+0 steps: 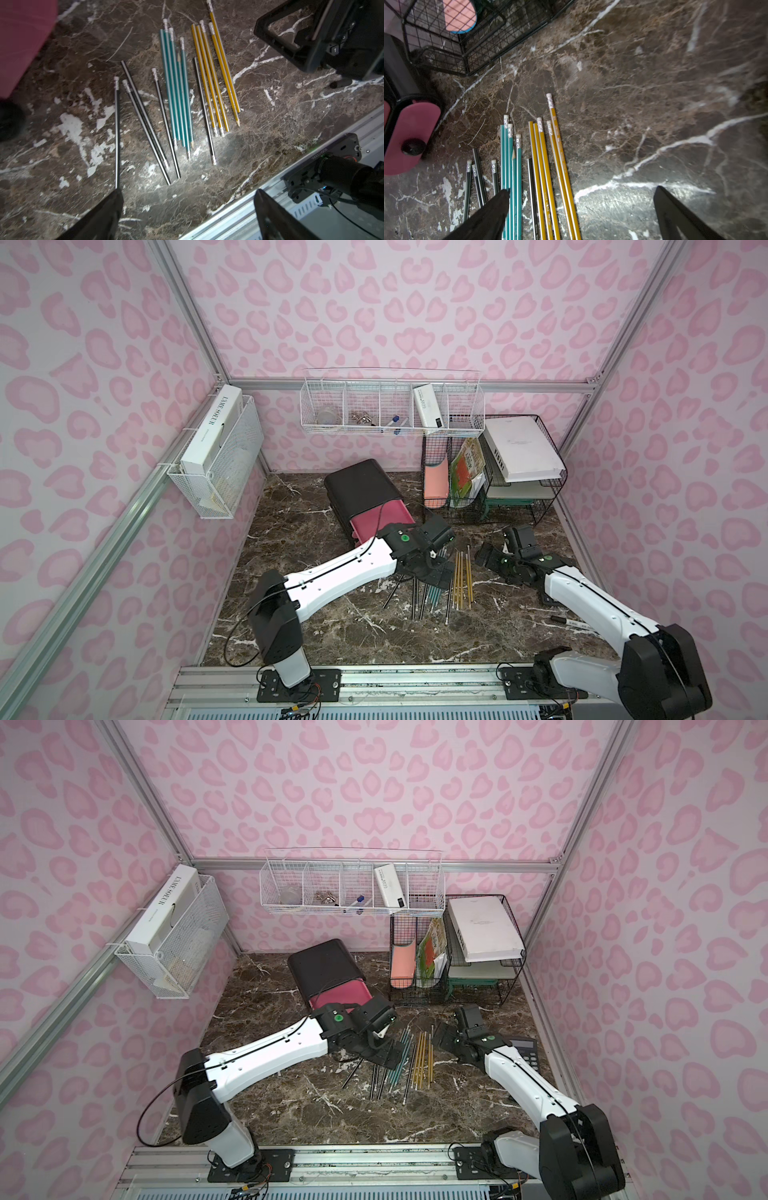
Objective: Please place the pencils in the drawer according to their color
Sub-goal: Pick up the pencil from the center of the board.
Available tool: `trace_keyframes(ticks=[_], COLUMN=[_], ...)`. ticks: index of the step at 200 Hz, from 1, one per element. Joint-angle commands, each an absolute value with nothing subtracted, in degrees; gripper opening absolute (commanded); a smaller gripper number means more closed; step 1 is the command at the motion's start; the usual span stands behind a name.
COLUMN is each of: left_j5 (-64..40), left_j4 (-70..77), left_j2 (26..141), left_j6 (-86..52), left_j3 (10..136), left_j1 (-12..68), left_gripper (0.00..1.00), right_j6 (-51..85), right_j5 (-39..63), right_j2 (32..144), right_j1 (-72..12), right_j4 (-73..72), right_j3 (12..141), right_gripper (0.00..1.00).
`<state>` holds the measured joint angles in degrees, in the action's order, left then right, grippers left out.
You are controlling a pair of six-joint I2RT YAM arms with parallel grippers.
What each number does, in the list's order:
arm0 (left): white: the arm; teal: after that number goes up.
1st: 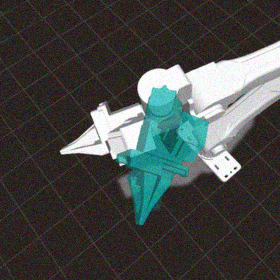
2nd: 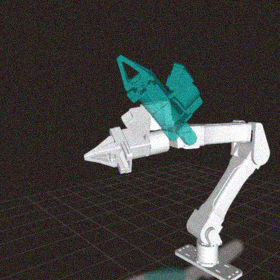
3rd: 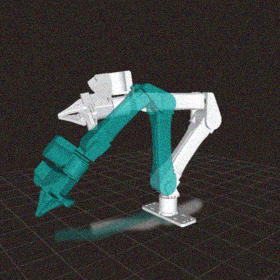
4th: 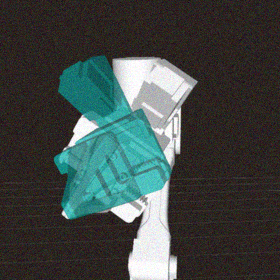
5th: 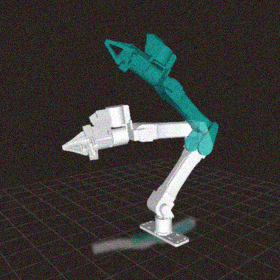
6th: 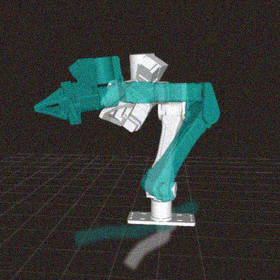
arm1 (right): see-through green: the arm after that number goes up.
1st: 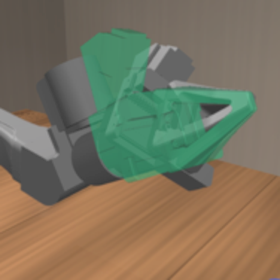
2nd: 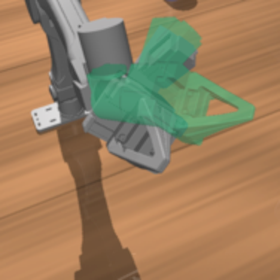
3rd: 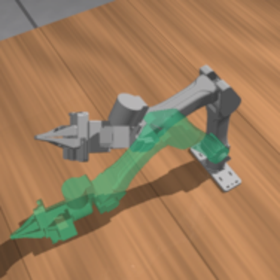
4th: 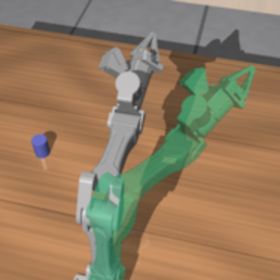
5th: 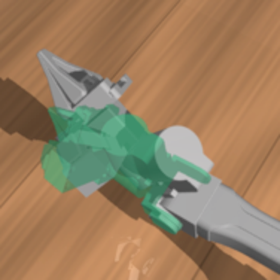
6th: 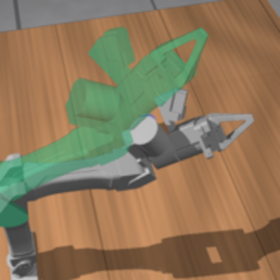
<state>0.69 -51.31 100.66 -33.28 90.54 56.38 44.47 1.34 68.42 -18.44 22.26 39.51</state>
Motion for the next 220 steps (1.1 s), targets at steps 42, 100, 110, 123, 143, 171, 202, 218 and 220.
trace_keyframes(ticks=[42, 100, 110, 123, 143, 171, 202, 218, 220], left_j5=[5.87, 13.47, 13.79, 13.83, 12.34, 11.2, 10.21, 10.24, 10.25], left_j4=[-51.3, -53.71, -53.22, -52.18, -51.37, -50.8, -50.47, -50.42, -50.44], left_j2=[112.65, 121.8, 122.61, 123.29, 124.28, 125.39, 126.62, 127.16, 127.24], left_j6=[-32.15, -32.43, -32.58, -33.01, -33.66, -33.4, -33.86, -34.33, -34.42], left_j3=[97.19, 104.04, 104.47, 104.33, 104.44, 104.59, 104.59, 104.53, 104.51], left_j1=[56.95, 56.56, 56.15, 55.39, 54.09, 53.35, 53.09, 52.93, 52.92], left_gripper=[0.98, 0.91, 0.87, 0.78, 0.68, 0.53, 0.48, 0.44, 0.44], right_j6=[43.54, 42.64, 42.6, 42.61, 42.86, 43.15, 43.07, 42.85, 42.75], right_j5=[3.6, 5.68, 6.14, 6.49, 6.53, 6.52, 6.44, 6.42, 6.44], right_j2=[62.63, 65.31, 66.03, 66.74, 66.88, 66.88, 67.48, 67.74, 67.76], right_j1=[-14.91, -14.79, -14.87, -14.94, -14.92, -14.87, -14.88, -14.88, -14.86], right_j4=[19.61, 19.0, 19.07, 19.0, 18.64, 18.11, 18.19, 18.19, 18.19], right_j3=[31.67, 31.54, 31.81, 31.9, 31.72, 31.29, 31.29, 31.29, 31.29], right_gripper=[0.99, 0.98, 0.97, 0.97, 0.97, 0.97, 0.96, 0.96, 0.96])
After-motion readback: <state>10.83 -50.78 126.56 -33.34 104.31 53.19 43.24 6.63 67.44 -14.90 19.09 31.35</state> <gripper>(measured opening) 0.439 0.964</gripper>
